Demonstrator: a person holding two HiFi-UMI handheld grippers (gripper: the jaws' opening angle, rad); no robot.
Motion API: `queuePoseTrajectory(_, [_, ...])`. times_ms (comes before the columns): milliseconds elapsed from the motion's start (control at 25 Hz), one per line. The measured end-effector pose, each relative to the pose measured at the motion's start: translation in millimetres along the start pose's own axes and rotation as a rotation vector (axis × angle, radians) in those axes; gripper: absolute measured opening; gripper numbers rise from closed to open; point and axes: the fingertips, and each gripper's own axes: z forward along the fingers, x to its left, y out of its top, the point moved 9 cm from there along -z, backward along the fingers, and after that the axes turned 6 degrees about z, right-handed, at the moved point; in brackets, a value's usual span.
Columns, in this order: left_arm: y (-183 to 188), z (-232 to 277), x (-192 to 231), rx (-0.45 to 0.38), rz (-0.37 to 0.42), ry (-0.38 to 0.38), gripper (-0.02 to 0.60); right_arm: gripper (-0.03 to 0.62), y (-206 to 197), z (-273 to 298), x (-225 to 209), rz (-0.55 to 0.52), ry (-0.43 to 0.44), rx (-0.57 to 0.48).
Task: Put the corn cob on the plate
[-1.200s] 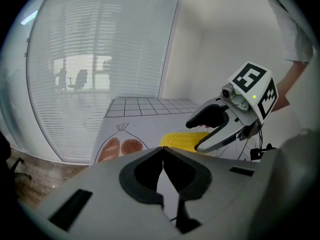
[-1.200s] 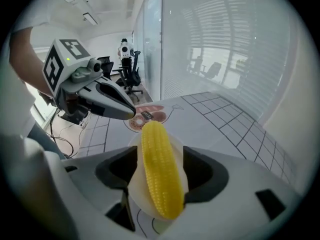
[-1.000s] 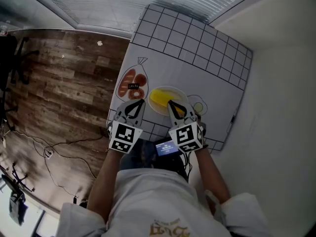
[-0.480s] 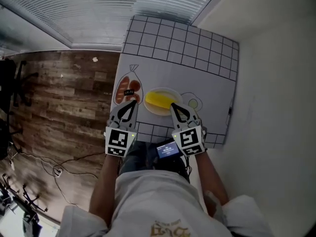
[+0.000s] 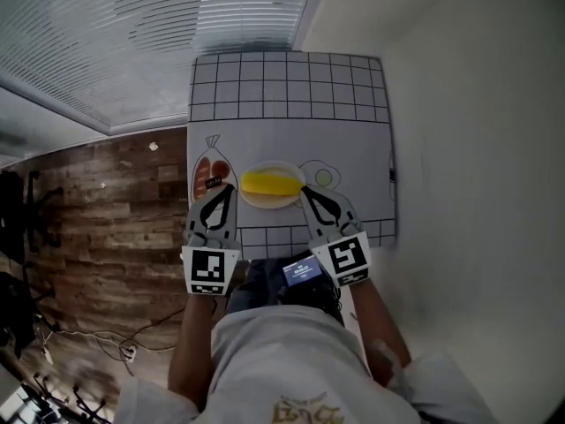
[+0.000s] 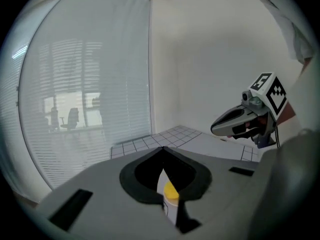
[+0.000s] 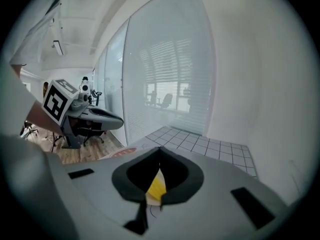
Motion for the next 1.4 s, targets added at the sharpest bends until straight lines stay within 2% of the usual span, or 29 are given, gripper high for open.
queuePoseTrajectory(240, [23.8, -10.2, 0.4, -0.071, 0.022, 0.000, 0.008, 0.006, 15.6, -23.7, -0.2, -0.002, -0.094, -0.067])
queuePoseTrajectory(440, [32.4, -24.3, 2.1, -0.114, -0.014, 0.025, 0.008, 0.006, 22.1, -34.2, 0.2, 0.024, -0.157, -0.112])
queuePoseTrajectory(560, [37.4, -27.4, 5.7, -0.136, 0.000, 0.024, 0.008, 0.006, 27.1, -37.7, -0.7, 0.053, -0.188, -0.146])
queuePoseTrajectory(880, [46.6, -32.0, 13.3, -0.170, -0.006, 0.014, 0.008, 0.006, 36.7, -44.5, 0.1, 0.074, -0.222, -0.204])
queuePoseTrajectory(1040, [45.3, -29.7, 15.3, -0.152, 0.017, 0.022, 0.008, 0.006, 33.5, -47.9, -1.6, 0.062, -0.234, -0.212])
queuePoseTrajectory(1400, [45.4, -31.6, 20.0, -0.143, 0.015, 0.035, 0.008, 0.006, 33.5, -50.3, -3.1, 0.069, -0.239, -0.207])
